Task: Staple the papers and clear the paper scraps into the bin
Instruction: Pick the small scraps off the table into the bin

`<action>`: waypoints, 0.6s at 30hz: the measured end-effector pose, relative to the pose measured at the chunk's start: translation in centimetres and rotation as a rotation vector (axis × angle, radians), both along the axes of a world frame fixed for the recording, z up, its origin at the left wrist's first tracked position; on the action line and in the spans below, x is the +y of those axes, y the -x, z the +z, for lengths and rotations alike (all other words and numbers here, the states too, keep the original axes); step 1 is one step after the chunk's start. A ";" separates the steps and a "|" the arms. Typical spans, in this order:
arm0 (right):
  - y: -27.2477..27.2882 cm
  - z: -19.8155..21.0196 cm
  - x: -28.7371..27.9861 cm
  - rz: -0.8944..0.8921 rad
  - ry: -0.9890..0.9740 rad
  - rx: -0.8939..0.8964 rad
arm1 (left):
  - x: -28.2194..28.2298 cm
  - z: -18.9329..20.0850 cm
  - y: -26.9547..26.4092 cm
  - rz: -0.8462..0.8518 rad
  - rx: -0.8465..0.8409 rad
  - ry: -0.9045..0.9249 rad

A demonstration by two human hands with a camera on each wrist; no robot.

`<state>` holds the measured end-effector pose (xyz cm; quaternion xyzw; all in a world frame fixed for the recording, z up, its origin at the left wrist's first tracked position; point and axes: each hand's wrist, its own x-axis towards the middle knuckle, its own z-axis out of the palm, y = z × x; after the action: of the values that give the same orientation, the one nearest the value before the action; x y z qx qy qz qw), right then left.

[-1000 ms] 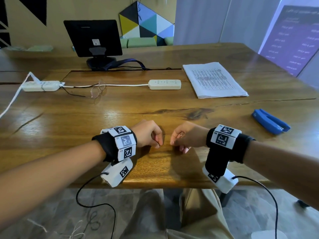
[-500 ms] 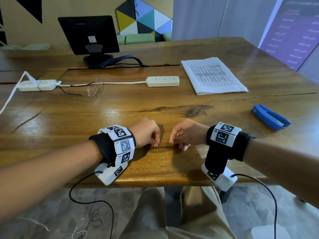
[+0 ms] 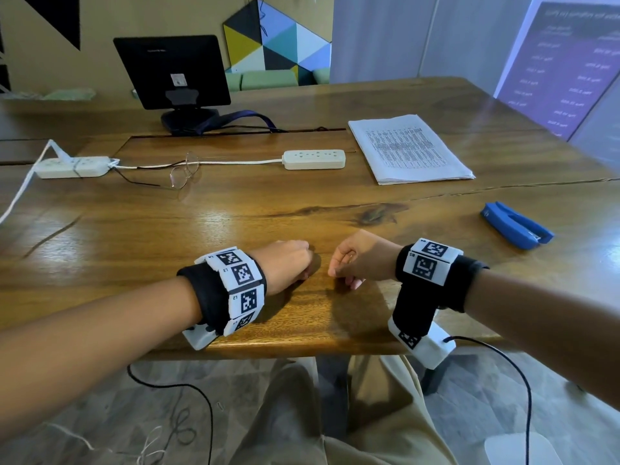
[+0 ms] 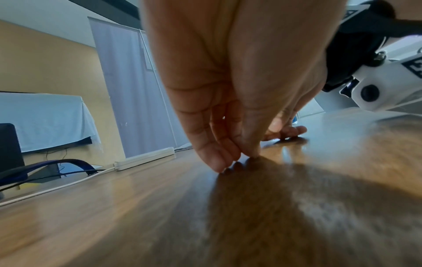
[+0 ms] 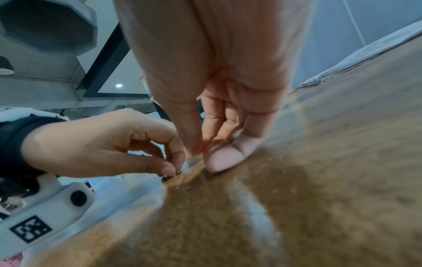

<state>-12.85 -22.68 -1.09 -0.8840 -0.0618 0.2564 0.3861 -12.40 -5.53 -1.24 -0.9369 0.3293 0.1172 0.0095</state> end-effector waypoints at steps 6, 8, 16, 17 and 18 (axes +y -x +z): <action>0.4 0.0 -0.4 0.003 0.002 0.013 | 0.2 -0.1 -0.3 -0.006 -0.009 0.000; 0.4 0.0 -0.4 -0.001 -0.003 0.011 | 0.3 -0.2 -0.3 -0.001 -0.009 -0.011; 0.9 -0.2 -0.4 -0.038 -0.002 -0.010 | 0.6 0.0 -0.9 0.059 0.087 0.025; 0.9 -0.1 -0.1 -0.018 0.033 -0.023 | 0.9 0.2 -1.0 0.065 0.107 0.043; 0.9 0.0 0.3 0.012 0.078 -0.046 | 1.1 0.3 -1.1 0.064 0.117 0.054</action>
<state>-13.71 -22.33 -1.12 -0.9037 -0.0659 0.2406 0.3481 -11.32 -4.47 -0.89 -0.9384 0.3021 0.1633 -0.0390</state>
